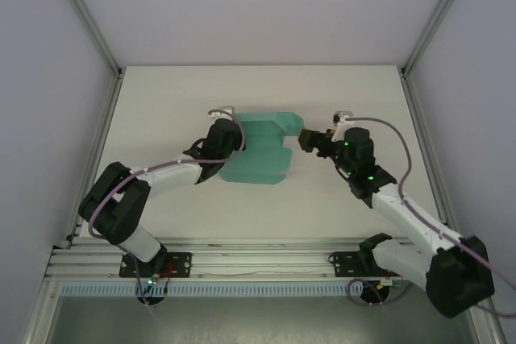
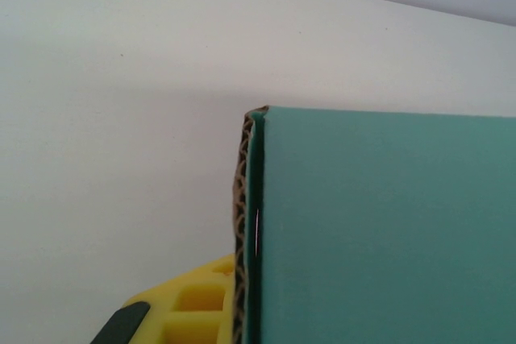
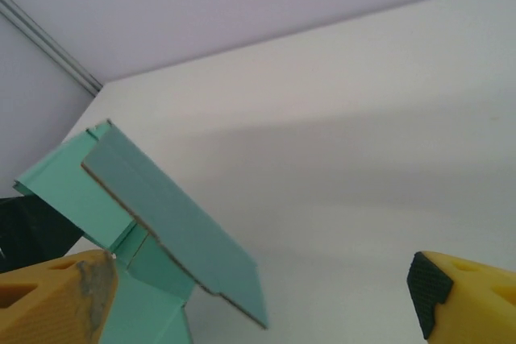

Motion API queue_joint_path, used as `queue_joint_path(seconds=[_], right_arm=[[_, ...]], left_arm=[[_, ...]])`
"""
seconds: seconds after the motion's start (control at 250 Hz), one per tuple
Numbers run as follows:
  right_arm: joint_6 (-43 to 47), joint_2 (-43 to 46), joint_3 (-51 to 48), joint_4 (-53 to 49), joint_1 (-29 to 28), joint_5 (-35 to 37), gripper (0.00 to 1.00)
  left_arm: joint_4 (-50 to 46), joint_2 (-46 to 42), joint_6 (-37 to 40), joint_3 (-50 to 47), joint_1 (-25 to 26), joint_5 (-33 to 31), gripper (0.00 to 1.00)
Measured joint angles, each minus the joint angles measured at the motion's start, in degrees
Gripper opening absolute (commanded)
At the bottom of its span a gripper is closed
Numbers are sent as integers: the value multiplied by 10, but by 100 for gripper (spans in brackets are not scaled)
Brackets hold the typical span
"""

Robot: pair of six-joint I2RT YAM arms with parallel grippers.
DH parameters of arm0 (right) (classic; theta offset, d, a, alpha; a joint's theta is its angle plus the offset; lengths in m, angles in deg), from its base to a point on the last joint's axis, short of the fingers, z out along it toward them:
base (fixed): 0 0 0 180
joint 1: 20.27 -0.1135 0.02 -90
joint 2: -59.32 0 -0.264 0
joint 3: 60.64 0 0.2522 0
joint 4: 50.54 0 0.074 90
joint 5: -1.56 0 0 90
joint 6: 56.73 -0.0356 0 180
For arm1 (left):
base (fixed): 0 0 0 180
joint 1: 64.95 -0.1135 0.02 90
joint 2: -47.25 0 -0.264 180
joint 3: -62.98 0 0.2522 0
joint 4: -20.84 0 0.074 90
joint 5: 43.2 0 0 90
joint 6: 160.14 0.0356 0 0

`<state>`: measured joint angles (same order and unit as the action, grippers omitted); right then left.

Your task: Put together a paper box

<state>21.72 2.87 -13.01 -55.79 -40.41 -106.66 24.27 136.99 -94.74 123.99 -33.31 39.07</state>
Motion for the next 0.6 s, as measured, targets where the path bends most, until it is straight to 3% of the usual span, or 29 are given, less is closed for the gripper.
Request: queue_joint_path(seconds=[0.132,0.264,0.332,0.432,0.6], right_arm=[[19,20,5,-35,81,-86,75],[45,-33,45,-70,148,-197,69],[79,-77,78,-90,160,-257,69],[138,-137,126,-128,161,-335,58],[229,-221,205,-205,161,-430,58]], left_arm=[[0,-3,8,-2,-10,16,0],[2,-4,16,-9,-14,33,0],[1,-4,23,-11,-14,44,0],[2,-4,33,-13,-14,58,0],[2,-4,42,-14,-14,78,0]])
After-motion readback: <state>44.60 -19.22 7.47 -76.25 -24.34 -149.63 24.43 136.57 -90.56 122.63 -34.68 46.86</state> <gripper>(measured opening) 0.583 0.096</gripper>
